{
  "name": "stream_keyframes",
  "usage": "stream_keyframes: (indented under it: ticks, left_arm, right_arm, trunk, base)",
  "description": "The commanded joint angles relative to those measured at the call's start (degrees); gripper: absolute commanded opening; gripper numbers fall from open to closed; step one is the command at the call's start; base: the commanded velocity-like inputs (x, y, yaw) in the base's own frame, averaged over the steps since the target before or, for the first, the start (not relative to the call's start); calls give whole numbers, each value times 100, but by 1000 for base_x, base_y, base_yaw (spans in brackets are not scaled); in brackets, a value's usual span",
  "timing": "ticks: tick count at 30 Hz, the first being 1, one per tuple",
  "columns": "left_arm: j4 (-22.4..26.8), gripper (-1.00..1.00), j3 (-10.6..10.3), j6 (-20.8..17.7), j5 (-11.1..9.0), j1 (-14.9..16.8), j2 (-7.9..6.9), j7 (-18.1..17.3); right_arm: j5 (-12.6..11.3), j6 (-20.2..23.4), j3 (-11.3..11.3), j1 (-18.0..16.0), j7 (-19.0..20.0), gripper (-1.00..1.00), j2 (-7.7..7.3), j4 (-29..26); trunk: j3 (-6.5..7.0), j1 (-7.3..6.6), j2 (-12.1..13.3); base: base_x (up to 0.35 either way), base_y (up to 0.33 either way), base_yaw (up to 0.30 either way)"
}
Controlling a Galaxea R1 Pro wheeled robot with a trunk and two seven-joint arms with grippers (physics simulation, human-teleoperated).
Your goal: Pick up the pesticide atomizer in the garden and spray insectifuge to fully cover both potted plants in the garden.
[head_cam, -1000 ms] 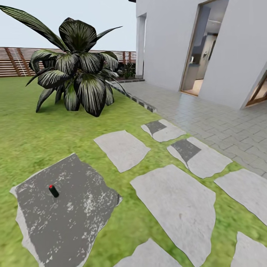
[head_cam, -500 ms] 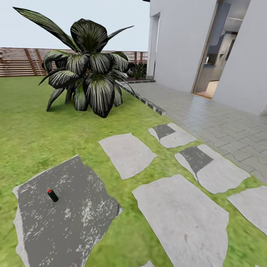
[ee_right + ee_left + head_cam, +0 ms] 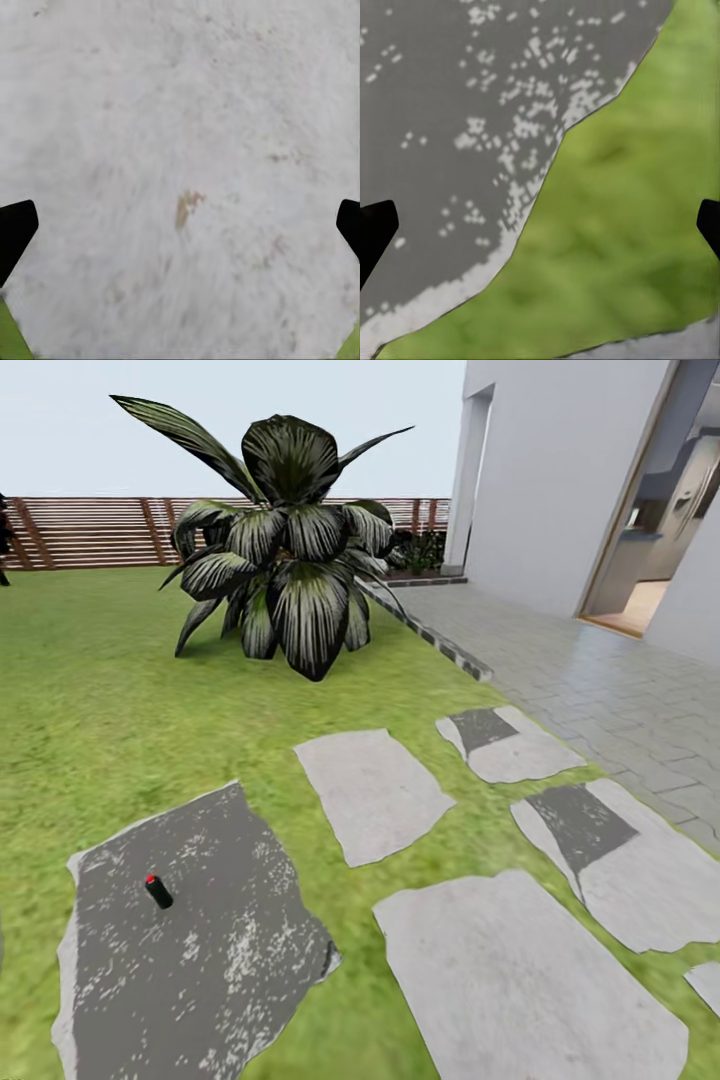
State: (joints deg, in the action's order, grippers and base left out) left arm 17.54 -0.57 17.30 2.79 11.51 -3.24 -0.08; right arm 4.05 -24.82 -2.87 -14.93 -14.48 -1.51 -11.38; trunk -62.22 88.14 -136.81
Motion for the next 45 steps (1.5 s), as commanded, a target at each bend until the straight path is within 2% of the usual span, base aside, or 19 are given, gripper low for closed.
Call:
stream_keyframes:
  ticks: [1,8,29,45]
  left_arm:
    - [-5,100,-4,19,29,5,-2,-1]
    - [-5,100,-4,19,29,2,-2,-1]
    - [-5,100,-13,19,29,3,-2,-1]
    - [-5,100,-13,19,31,2,-2,-1]
  right_arm:
    - [43,-14,-29,-2,-11,100,2,4]
    - [43,-7,-29,-2,-11,100,2,4]
    - [43,-5,-29,-2,-11,100,2,4]
    - [43,-5,-29,-2,-11,100,2,4]
  trunk:
    - [-5,2,-1]
    - [-5,2,-1]
    - [-5,2,-1]
    - [-5,2,-1]
  base:
    - [279,-166,277]
    - [279,-166,223]
    - [271,-170,20]
    - [238,-192,260]
